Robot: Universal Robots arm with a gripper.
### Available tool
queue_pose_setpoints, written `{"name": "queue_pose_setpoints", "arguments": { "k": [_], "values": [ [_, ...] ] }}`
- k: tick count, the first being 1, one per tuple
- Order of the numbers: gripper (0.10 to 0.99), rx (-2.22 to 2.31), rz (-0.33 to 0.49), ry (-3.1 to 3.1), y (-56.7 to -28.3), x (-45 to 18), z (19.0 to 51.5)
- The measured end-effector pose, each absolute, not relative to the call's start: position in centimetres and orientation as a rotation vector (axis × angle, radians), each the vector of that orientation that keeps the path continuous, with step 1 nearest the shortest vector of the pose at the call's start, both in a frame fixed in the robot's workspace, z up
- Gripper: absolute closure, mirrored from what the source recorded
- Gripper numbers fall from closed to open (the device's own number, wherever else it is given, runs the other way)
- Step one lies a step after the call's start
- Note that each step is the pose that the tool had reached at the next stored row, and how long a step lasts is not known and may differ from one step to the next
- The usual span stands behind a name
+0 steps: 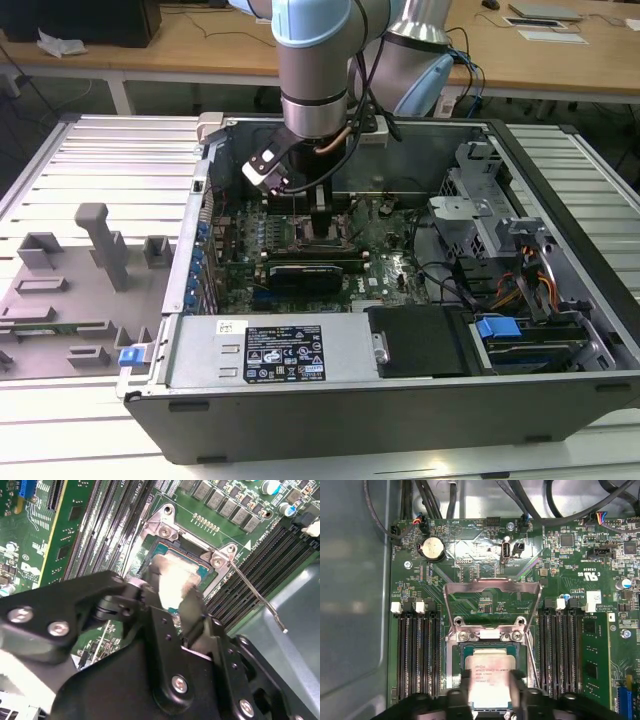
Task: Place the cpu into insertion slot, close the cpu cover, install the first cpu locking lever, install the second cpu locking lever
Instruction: 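Place the cpu into insertion slot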
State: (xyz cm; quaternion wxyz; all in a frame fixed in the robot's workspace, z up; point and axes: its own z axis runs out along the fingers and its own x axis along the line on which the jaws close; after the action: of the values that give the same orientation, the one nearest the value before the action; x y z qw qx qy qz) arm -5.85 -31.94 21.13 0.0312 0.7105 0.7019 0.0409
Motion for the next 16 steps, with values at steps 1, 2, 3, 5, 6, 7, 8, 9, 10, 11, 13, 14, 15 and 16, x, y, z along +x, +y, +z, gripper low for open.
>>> {"name": "queue_pose_setpoints", "arguments": {
  "k": [1, 2, 3, 5, 6, 7, 8, 9, 10, 11, 13, 14, 15, 16],
  "values": [
    [0.733, 2.189, 0.126, 2.162, -31.94, -5.85, 21.14],
    [0.792, 2.189, 0.126, 2.162, -31.94, -5.85, 21.15],
    [0.855, 2.189, 0.126, 2.162, -31.94, -5.85, 21.15],
    [0.973, 2.189, 0.126, 2.162, -31.94, -5.85, 21.16],
    [0.973, 2.189, 0.126, 2.162, -31.94, -5.85, 21.16],
    [0.98, 2.189, 0.126, 2.162, -31.94, -5.85, 21.17],
    [0.98, 2.189, 0.126, 2.162, -31.94, -5.85, 21.17],
    [0.98, 2.189, 0.126, 2.162, -31.94, -5.85, 21.18],
    [0.98, 2.189, 0.126, 2.162, -31.95, -5.8, 21.18],
    [0.98, 2.189, 0.126, 2.162, -31.95, -5.75, 21.19],
    [0.98, 2.189, 0.126, 2.162, -31.94, -5.74, 21.37],
    [0.98, 2.189, 0.126, 2.162, -31.94, -5.74, 21.51],
    [0.98, 2.189, 0.126, 2.162, -31.94, -5.74, 21.75],
    [0.98, 2.189, 0.126, 2.162, -31.94, -5.74, 22.05]
  ]
}}
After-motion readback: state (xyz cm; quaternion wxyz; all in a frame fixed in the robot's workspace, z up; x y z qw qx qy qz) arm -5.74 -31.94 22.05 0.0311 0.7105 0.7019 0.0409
